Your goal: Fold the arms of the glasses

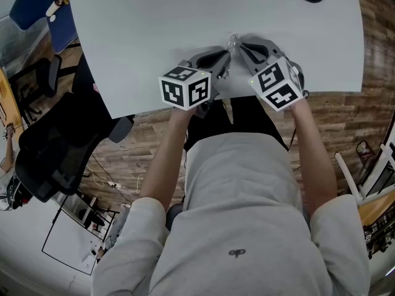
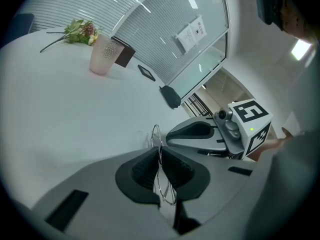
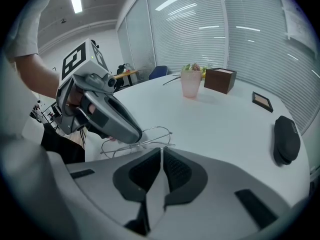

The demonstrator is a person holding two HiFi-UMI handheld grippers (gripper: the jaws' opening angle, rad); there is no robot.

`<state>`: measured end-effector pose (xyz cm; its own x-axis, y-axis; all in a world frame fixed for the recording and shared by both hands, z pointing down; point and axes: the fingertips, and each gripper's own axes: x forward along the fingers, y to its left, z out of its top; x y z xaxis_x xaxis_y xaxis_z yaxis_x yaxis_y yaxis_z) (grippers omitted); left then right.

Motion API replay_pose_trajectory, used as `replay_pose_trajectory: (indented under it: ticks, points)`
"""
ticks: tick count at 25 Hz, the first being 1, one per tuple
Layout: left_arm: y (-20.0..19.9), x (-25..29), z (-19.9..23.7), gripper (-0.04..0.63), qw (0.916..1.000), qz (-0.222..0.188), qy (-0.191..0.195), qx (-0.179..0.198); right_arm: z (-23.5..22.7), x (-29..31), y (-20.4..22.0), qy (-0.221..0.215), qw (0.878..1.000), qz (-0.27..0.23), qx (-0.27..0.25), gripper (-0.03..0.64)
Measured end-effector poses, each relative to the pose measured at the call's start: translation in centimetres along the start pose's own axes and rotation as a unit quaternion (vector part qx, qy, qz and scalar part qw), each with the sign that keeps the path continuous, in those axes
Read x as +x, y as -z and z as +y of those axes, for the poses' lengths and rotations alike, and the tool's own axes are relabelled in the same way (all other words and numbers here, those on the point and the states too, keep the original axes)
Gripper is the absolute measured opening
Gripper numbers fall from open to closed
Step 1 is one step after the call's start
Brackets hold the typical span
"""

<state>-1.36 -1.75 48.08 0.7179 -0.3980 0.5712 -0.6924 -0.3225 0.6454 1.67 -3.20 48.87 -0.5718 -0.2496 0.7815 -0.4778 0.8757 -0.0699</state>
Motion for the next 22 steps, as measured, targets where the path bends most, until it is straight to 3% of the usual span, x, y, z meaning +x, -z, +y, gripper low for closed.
replay_pose_trajectory:
  ticks: [22]
  points:
    - [0.0,1.9,-1.2,0.032,0.9996,0.017,-0.004,0.023,-0.5,-3.3,3.1,0.023,0.999,-0.004,0.034,0.025]
